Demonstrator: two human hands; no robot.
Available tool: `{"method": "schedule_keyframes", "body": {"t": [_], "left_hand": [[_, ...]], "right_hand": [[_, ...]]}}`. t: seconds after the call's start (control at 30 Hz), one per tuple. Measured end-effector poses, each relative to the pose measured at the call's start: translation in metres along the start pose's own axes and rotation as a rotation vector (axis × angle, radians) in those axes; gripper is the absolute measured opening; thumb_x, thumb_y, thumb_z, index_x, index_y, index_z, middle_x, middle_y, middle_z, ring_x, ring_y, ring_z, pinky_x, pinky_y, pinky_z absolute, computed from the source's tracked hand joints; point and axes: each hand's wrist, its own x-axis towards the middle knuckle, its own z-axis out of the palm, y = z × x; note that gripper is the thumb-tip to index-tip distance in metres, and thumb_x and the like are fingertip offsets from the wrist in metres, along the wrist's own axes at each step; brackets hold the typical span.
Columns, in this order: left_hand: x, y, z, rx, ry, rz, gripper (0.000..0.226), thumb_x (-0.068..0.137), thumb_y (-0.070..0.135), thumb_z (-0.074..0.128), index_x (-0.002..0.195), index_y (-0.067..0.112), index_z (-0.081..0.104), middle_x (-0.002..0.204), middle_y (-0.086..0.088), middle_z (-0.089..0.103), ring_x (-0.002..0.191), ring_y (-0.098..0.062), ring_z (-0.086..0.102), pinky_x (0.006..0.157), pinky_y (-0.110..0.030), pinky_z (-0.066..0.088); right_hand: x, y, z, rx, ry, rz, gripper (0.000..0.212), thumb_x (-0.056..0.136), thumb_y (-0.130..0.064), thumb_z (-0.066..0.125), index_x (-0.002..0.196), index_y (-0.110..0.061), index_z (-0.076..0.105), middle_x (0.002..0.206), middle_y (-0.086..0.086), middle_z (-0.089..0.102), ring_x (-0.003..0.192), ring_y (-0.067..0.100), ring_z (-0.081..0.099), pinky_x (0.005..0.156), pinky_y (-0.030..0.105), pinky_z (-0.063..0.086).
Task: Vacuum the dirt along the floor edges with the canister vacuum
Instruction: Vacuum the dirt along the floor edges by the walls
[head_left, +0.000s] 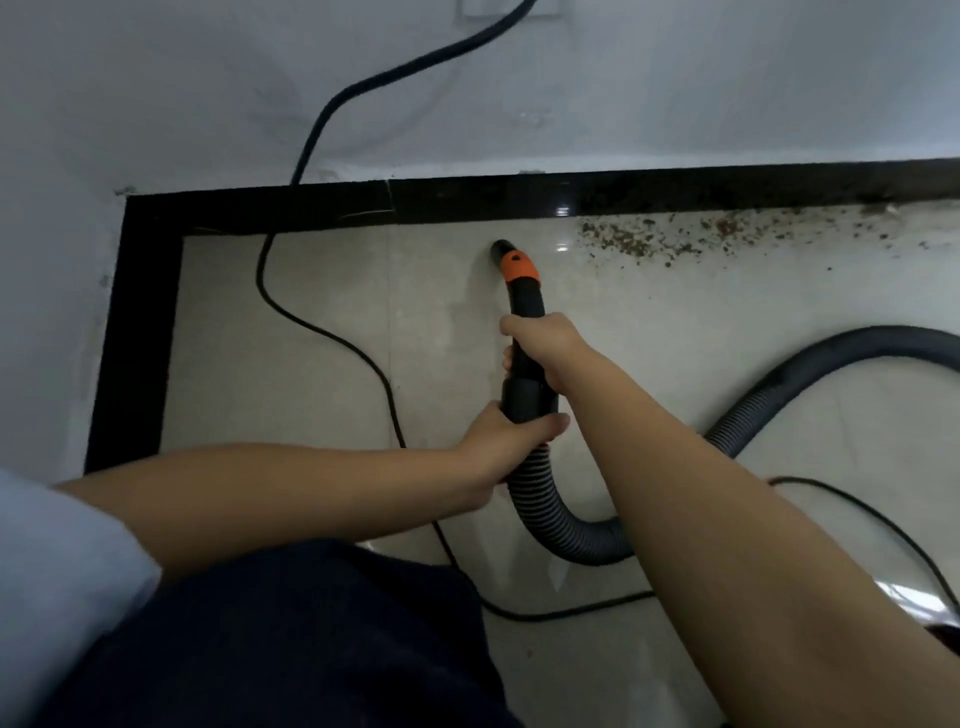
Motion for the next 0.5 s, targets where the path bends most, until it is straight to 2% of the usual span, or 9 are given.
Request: {"method": "schedule_keyframes", "body": {"t": [0.1, 0.23, 0.3, 0.37, 0.5], "left_hand": [[-0.005, 0.012, 0.024, 0.149, -0.111, -0.004, 0.029, 0.079, 0.028, 0.072, 0.099, 0.013, 0.059, 0.082, -0.004, 0.06, 0.083, -0.024, 0.059, 0.088, -0.042, 0.052], [-0.016, 0.013, 0.068, 0.293, -0.171, -0.028, 0.018, 0.08, 0.03, 0.069, 0.087, 0.017, 0.058, 0.08, -0.003, 0.06, 0.08, -0.022, 0.059, 0.078, -0.036, 0.051], [-0.019, 0.007, 0.09, 0.328, -0.174, -0.03, 0.021, 0.08, 0.03, 0.069, 0.091, 0.016, 0.058, 0.082, -0.003, 0.061, 0.079, -0.021, 0.06, 0.072, -0.031, 0.05], [-0.019, 0.0, 0.115, 0.334, -0.162, -0.021, 0.036, 0.078, 0.031, 0.07, 0.106, 0.012, 0.057, 0.09, -0.004, 0.062, 0.082, -0.02, 0.061, 0.068, -0.028, 0.05], [-0.017, -0.021, 0.165, 0.231, -0.095, 0.046, 0.054, 0.075, 0.035, 0.072, 0.118, 0.014, 0.046, 0.103, -0.004, 0.062, 0.091, -0.019, 0.062, 0.073, -0.029, 0.051]], "right_hand": [[-0.009, 0.008, -0.038, 0.119, 0.074, 0.016, 0.016, 0.089, -0.009, 0.056, 0.098, -0.003, 0.045, 0.062, 0.009, 0.05, 0.047, 0.018, 0.049, 0.041, 0.02, 0.042], [-0.024, 0.03, -0.087, 0.203, 0.13, 0.079, 0.015, 0.09, -0.01, 0.055, 0.1, -0.004, 0.046, 0.062, 0.008, 0.051, 0.048, 0.017, 0.05, 0.045, 0.021, 0.045], [-0.03, 0.042, -0.11, 0.235, 0.149, 0.094, 0.01, 0.089, -0.01, 0.055, 0.093, -0.005, 0.047, 0.062, 0.008, 0.051, 0.048, 0.016, 0.05, 0.044, 0.02, 0.045], [-0.033, 0.054, -0.133, 0.259, 0.179, 0.098, 0.01, 0.089, -0.01, 0.055, 0.085, -0.008, 0.046, 0.063, 0.008, 0.052, 0.05, 0.016, 0.05, 0.049, 0.024, 0.046], [-0.031, 0.07, -0.176, 0.231, 0.194, 0.087, 0.009, 0.088, -0.012, 0.054, 0.085, -0.009, 0.046, 0.064, 0.007, 0.052, 0.049, 0.016, 0.05, 0.044, 0.019, 0.044]]}}
